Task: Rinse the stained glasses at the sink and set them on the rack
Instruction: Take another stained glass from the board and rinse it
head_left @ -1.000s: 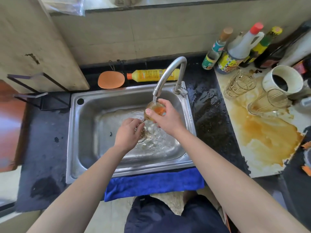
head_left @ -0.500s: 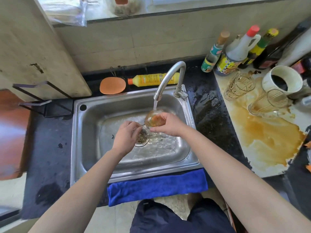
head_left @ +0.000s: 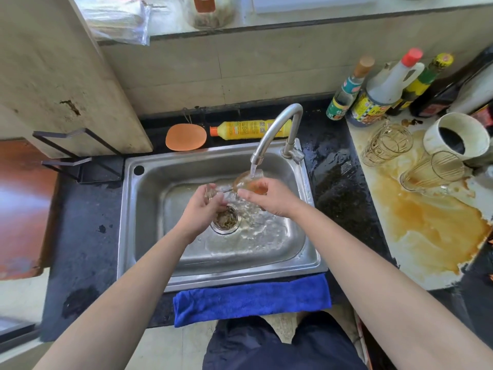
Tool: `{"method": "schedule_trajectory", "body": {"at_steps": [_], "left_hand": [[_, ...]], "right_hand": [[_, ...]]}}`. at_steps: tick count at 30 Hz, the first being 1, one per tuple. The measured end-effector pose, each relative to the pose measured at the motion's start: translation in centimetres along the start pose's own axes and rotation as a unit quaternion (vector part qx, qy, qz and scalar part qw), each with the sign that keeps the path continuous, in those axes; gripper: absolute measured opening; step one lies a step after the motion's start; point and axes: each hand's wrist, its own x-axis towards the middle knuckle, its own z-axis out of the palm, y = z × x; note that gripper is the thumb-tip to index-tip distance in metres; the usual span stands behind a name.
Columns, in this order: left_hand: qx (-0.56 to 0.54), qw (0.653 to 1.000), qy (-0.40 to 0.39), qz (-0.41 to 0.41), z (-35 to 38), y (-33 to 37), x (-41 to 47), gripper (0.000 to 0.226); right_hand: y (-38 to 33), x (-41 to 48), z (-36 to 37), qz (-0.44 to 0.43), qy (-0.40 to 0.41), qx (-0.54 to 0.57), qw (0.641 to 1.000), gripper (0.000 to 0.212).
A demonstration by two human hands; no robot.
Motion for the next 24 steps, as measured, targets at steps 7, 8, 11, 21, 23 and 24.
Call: {"method": "schedule_trajectory", "body": {"at_steps": [7, 8, 11, 21, 23, 24], "left_hand": [[-0.077, 0.994, 0.037, -0.070, 1.5, 0.7, 1.1, 0.037], [-0.078, 0.993, 0.035, -0.080, 1.7, 0.8, 1.1, 0.038], [-0.087, 0.994, 0.033, -0.064, 2.0, 0.9, 1.3, 0.029], [-0.177, 0.967, 0.039, -0.181, 1.4, 0.7, -0.3, 0.011], [-0.183, 0.962, 0.039, -0.197, 1.2, 0.6, -0.6, 0.008], [-0.191, 0.961, 0.042, -0.196, 1.1, 0.5, -0.7, 0.007]], "right_hand": [[0.1, -0.7, -0.3, -0.046, 0.017, -0.083, 0.995, 0.023], [0.0, -0.8, -0.3, -0.052, 0.030, -0.067, 0.996, 0.024], [-0.2, -0.7, -0.1, -0.053, 0.056, 0.000, 0.997, 0.032], [-1.2, -0.1, 1.3, -0.076, 0.038, 0.033, 0.996, 0.038], [-1.5, -0.1, 1.7, -0.093, 0.075, -0.037, 0.992, 0.033], [-1.6, 0.0, 1.8, -0.098, 0.090, -0.067, 0.989, 0.031]]}}
